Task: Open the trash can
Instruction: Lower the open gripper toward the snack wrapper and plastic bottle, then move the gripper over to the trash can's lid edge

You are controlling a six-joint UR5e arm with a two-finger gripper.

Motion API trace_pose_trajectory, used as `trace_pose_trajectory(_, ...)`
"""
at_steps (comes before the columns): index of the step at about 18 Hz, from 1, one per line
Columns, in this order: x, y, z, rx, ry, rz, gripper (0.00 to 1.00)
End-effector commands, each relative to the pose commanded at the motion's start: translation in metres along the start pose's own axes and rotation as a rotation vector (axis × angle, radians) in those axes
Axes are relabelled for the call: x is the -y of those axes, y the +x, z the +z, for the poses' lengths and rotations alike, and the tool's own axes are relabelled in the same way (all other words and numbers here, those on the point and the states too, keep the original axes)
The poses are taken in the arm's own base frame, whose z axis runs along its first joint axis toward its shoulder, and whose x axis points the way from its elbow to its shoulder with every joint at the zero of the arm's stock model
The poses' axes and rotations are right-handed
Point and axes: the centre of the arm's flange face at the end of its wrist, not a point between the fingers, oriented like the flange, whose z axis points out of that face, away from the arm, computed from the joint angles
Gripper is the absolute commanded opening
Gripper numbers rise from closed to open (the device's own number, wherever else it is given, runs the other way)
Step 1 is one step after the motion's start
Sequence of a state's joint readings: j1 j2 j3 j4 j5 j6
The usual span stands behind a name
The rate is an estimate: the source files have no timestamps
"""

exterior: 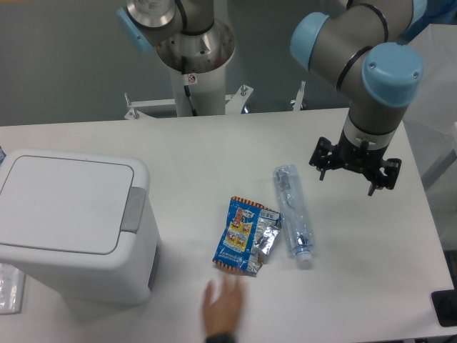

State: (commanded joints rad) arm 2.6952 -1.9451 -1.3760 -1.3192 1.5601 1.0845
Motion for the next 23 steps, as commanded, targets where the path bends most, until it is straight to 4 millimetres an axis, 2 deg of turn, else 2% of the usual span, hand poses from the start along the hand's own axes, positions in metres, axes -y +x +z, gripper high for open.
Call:
trace_pose_trajectory(4,0.000,0.006,0.004,-0.009,-0.003,0.003,1.00)
trace_pose_trajectory(9,0.021,0.016,0.015,0.031,0.031,0.019,1.00)
trace_pose_trajectory(12,0.025,0.022,-0.004,0.054,0.077,0.007,1.00)
trace_pose_trajectory(14,0.036,0.037,-0.022,0.005,0.174,-0.102,1.00)
trace_pose_trajectory(16,0.055,0.057,-0.017,-0.075,0.233,-0.235,1.00)
trace_pose_trajectory(18,0.081,0.081,-0.027,-0.121,0.297,-0.228,1.00)
trace_pose_trajectory(20,0.095,0.093,-0.036,-0.193,0.386,-0.216,1.00)
trace_pose_trajectory(23,0.101,0.104,-0.086,-0.261,0.531,-0.287,1.00)
